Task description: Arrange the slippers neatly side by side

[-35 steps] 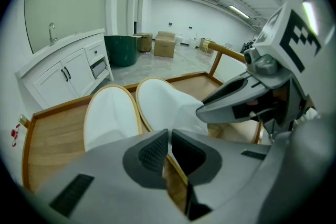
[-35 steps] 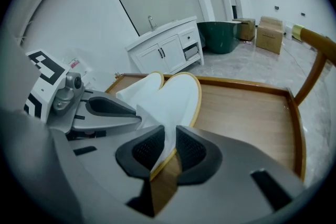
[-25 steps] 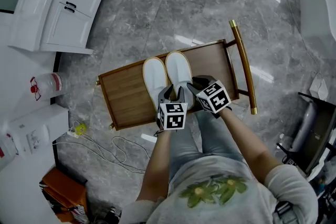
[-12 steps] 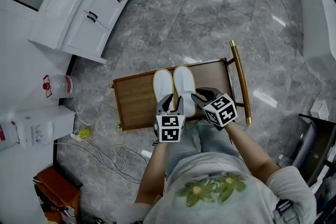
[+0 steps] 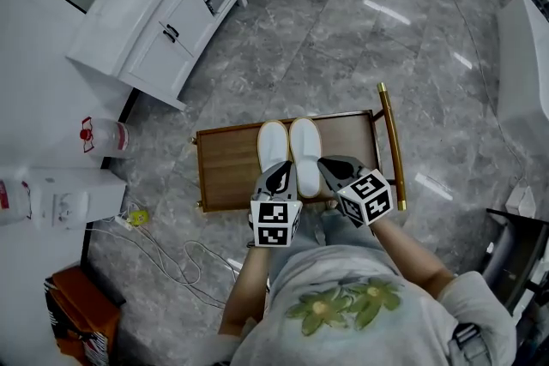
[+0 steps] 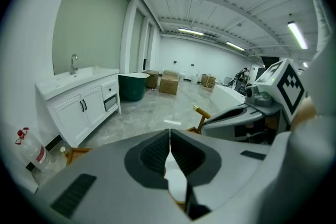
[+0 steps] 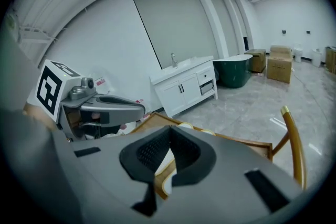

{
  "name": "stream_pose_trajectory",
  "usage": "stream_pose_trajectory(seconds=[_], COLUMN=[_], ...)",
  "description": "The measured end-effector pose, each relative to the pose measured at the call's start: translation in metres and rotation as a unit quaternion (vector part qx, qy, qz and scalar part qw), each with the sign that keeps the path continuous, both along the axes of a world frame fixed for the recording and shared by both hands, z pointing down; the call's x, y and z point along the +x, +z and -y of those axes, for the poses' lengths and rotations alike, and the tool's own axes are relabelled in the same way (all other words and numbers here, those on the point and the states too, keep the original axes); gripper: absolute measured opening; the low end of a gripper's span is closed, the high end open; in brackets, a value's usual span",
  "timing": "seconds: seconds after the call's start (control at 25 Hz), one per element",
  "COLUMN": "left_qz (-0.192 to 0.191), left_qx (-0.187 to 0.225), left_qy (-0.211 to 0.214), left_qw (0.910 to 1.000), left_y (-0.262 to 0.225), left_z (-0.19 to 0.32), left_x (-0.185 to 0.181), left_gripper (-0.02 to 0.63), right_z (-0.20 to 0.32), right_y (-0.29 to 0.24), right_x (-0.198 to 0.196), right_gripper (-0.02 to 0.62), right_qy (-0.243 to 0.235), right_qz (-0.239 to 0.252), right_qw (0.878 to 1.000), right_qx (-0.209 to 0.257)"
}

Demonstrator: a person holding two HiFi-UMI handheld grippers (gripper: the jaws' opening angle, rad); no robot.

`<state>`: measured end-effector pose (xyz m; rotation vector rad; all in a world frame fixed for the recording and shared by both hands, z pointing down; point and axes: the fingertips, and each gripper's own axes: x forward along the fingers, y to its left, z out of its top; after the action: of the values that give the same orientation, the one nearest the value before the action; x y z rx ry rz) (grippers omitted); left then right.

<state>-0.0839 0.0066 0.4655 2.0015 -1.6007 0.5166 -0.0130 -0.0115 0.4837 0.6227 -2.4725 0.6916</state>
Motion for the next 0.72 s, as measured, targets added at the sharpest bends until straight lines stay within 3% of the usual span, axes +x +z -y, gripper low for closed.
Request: stream_pose_trajectory(seconds=[0.24, 0.72], left_qz=[0.017, 0.006], left_qx=[0.0, -0.002], left_qy=[0.009, 0.005], left_qw=[0.9998, 1.0], left_y=[-0.011, -0.012], left_z=[-0.008, -0.026], left_x=[0.006, 0.011], left_gripper=[0.015, 0.015], right_z=[-0.017, -0.026], right_y=[-0.024, -0.029], right_x=[-0.012, 0.002], right_gripper=[0.006, 0.005], right_qy=[-0.031, -0.059], right_qz=[0.016, 0.002], right_qw=[0.999, 0.997], right_qx=[0.033, 0.051])
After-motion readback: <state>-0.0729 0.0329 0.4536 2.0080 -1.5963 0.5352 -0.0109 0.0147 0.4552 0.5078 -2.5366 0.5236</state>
